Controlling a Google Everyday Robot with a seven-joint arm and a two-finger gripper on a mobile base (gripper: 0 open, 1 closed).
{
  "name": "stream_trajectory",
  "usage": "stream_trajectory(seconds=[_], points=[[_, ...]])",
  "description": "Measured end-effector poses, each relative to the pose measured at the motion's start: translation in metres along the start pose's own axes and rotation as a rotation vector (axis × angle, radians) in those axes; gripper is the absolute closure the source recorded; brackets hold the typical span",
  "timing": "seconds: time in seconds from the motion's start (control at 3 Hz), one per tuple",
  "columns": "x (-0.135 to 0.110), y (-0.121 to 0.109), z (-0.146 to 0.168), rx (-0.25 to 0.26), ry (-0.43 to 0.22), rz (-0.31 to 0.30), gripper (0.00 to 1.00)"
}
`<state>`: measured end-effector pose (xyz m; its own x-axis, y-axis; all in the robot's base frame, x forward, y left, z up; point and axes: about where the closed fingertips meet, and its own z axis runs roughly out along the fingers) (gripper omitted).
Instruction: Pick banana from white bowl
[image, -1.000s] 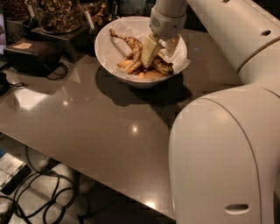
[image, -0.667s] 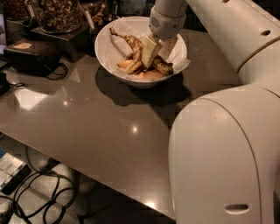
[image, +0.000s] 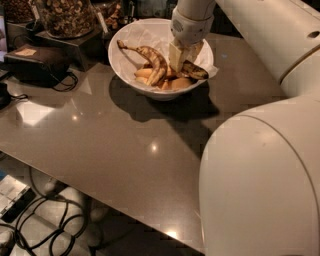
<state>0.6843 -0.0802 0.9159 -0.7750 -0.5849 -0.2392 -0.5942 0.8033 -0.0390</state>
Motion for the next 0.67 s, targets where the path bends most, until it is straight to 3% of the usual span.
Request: stream_trajectory(seconds=[0.33, 0.67], points=[[-0.002, 0.0, -0.001, -0.008, -0.021, -0.001, 1.0], [0.004, 0.0, -0.026, -0.01, -0.089, -0.012, 1.0]])
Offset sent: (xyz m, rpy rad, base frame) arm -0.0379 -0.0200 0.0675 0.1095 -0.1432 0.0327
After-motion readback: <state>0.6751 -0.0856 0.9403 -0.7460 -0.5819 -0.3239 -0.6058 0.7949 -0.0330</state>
